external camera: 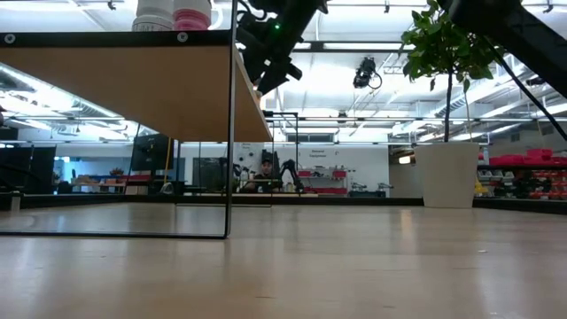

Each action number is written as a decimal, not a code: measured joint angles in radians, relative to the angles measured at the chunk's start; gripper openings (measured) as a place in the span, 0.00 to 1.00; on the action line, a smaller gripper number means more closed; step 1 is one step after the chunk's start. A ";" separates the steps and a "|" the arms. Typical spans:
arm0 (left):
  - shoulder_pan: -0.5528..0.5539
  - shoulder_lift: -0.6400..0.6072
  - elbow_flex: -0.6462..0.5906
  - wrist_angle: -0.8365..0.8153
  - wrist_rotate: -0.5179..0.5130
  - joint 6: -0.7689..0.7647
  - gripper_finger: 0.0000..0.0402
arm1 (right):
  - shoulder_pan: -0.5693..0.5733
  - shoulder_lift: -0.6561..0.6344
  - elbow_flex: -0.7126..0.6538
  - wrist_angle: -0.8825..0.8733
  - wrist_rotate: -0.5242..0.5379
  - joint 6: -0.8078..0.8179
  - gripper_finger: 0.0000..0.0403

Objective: Pick and place medicine bottles onto shelf by color
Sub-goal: Put the orange pill bottle on the shelf

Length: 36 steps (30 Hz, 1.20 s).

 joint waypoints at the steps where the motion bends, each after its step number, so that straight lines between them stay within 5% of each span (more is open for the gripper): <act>1: 0.000 0.000 0.000 0.000 0.000 0.000 0.88 | -0.001 0.000 0.000 0.000 0.000 0.000 0.56; 22: 0.000 0.000 0.000 0.000 0.000 0.000 0.88 | 0.002 -0.002 -0.036 0.008 0.000 0.010 0.56; 36: 0.000 0.000 0.000 0.000 0.000 0.000 0.88 | 0.002 -0.002 -0.036 0.054 -0.021 0.016 0.66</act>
